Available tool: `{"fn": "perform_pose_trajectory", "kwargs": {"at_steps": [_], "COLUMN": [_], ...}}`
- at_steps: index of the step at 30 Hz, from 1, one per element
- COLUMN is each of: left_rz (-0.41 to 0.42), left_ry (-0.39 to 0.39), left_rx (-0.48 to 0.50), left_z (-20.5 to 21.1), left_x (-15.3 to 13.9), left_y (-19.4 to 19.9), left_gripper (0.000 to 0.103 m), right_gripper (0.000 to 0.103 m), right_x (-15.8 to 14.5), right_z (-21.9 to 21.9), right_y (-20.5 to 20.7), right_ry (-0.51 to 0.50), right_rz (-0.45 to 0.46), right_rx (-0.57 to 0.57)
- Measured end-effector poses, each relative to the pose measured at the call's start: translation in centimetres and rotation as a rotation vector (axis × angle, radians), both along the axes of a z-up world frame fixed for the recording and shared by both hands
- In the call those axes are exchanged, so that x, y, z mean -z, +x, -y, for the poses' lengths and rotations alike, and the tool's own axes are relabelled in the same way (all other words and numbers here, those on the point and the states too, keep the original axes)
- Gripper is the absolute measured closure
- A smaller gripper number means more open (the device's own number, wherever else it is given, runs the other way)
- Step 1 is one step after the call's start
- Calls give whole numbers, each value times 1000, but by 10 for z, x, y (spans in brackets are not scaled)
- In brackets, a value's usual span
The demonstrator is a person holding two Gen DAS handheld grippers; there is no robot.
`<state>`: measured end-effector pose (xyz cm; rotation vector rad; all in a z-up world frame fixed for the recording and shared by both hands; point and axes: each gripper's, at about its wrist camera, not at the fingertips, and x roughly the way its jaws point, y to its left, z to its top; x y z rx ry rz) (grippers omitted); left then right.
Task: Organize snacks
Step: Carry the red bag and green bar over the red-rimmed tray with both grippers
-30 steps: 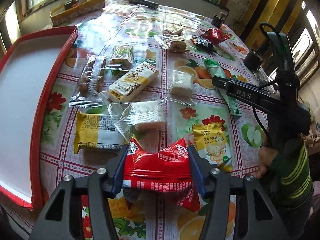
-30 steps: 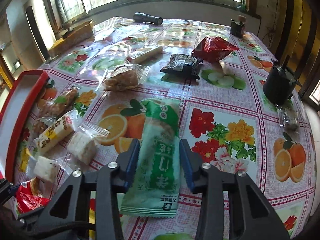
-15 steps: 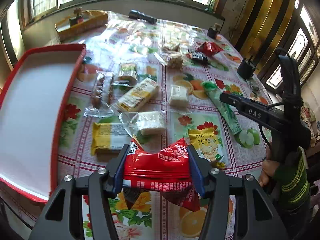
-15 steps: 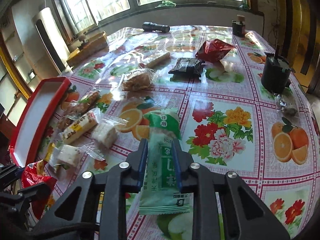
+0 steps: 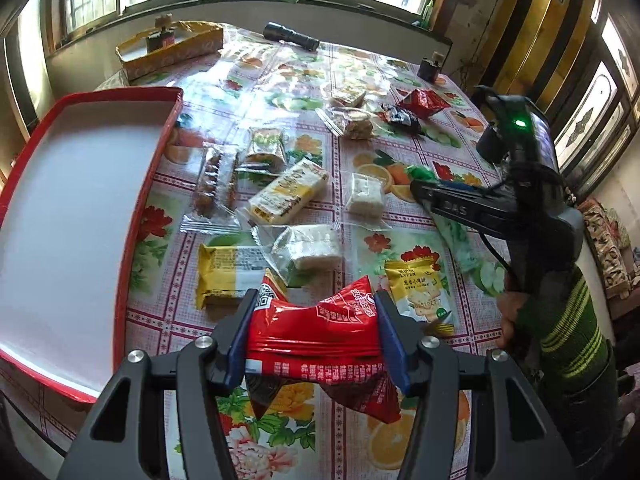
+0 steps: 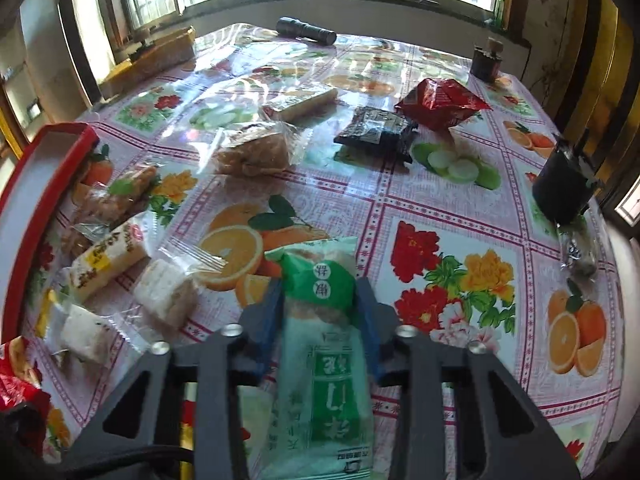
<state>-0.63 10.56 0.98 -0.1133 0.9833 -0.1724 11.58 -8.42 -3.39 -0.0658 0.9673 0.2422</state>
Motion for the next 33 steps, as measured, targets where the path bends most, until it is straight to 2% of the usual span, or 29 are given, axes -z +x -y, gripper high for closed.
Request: {"fn": "perform_pose_trajectory", "kwargs": {"at_steps": [1,7,10,17,25,33], "left_rz": [6,40,56,94,110,116], "left_ry": [4,28,47,86,92,86], "left_rx": [-3,-40,-64,-130,-211,-275], "left_z": [-1,-12,-19,-41,-73,-103], "left_x": [-1,-9,-13,-20,-25,-28], "left_y": [-1,-5,-8,-17,-21,-25], "left_gripper": [47,47,47,47,47,47], "right_gripper": [69,69,69,68,68,68], "right_x": [-2,-24,-39,-60,-66,-69], "right_z": [3,-1,-3,-28,-73,-110], "right_y": [-4,-33,-43,-57,-59,-57], "right_ry": [42,110,188,297,343,344], "right_rz": [1,59,83,107,97,95], "right_rx": [-4,-37,-60,-155,-270,-343]}}
